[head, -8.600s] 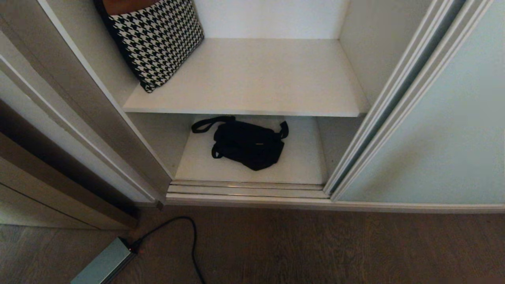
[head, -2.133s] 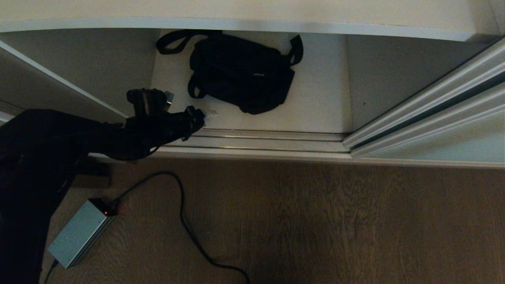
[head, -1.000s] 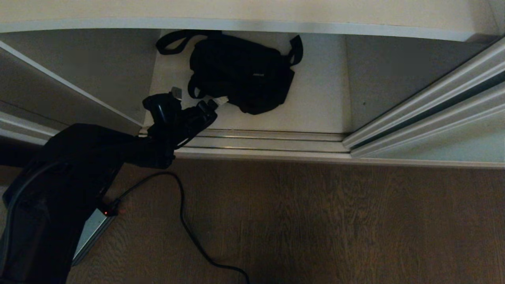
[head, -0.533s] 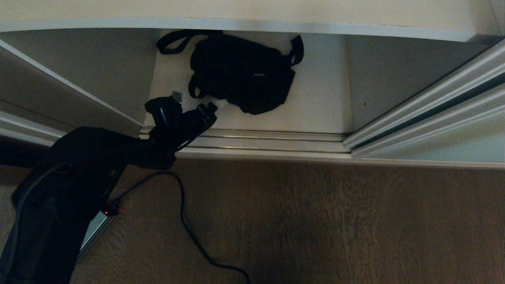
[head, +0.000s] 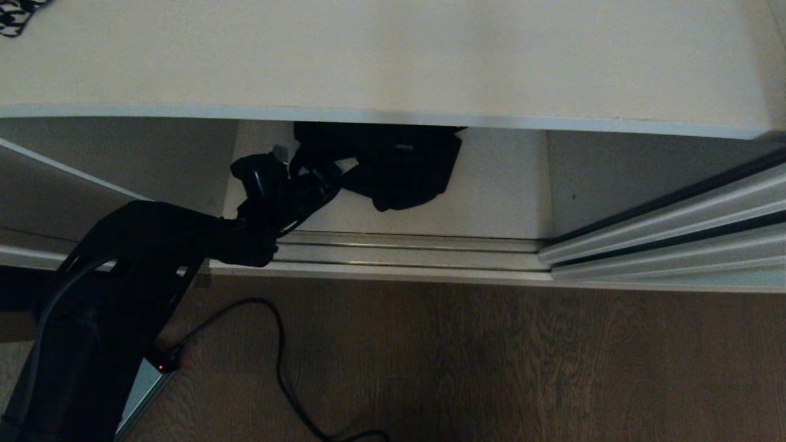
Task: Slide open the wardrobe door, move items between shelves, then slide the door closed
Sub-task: Place the bag on the higher shelf
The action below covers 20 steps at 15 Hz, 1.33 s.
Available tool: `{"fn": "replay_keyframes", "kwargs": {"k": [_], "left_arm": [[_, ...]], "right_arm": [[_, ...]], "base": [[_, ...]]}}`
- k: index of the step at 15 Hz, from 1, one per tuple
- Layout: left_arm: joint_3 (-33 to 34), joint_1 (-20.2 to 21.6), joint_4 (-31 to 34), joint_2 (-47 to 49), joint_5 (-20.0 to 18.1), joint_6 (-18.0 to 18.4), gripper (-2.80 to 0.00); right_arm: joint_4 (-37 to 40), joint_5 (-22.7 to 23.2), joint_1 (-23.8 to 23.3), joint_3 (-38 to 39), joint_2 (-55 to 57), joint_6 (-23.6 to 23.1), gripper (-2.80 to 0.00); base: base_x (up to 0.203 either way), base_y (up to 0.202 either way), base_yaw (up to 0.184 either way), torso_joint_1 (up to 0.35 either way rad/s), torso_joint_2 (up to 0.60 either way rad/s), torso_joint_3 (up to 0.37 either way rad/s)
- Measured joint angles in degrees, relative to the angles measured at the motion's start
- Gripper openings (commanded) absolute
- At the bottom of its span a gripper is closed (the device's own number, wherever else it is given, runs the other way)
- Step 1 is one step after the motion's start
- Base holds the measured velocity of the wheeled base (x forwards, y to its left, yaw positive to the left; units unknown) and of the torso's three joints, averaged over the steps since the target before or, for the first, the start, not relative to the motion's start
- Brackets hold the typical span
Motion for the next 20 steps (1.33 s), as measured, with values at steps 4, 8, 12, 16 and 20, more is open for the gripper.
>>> {"fn": "replay_keyframes", "kwargs": {"k": [4, 8, 12, 16, 20], "left_arm": [[-0.2, 0.0, 1.1, -0.2, -1.9, 0.7, 0.00], [-2.5, 0.1, 1.7, 0.3, -2.5, 0.5, 0.00], [-5.6, 0.3, 1.1, 2.2, -4.2, 0.6, 0.00], [-6.4, 0.5, -0.8, 4.9, -6.6, 0.5, 0.00], [-6.5, 0.7, -1.6, 5.6, -6.2, 0.8, 0.00]], "right_arm": [[0.0, 0.0, 0.0, 0.0, 0.0, 0.0, -2.80], [0.0, 0.0, 0.0, 0.0, 0.0, 0.0, -2.80], [0.0, 0.0, 0.0, 0.0, 0.0, 0.0, -2.80], [0.0, 0.0, 0.0, 0.0, 0.0, 0.0, -2.80], [0.0, 0.0, 0.0, 0.0, 0.0, 0.0, -2.80]], "base": [[0.000, 0.000, 0.000, 0.000, 0.00, 0.000], [0.000, 0.000, 0.000, 0.000, 0.00, 0.000], [0.000, 0.000, 0.000, 0.000, 0.00, 0.000], [0.000, 0.000, 0.000, 0.000, 0.00, 0.000], [0.000, 0.000, 0.000, 0.000, 0.00, 0.000]]}}
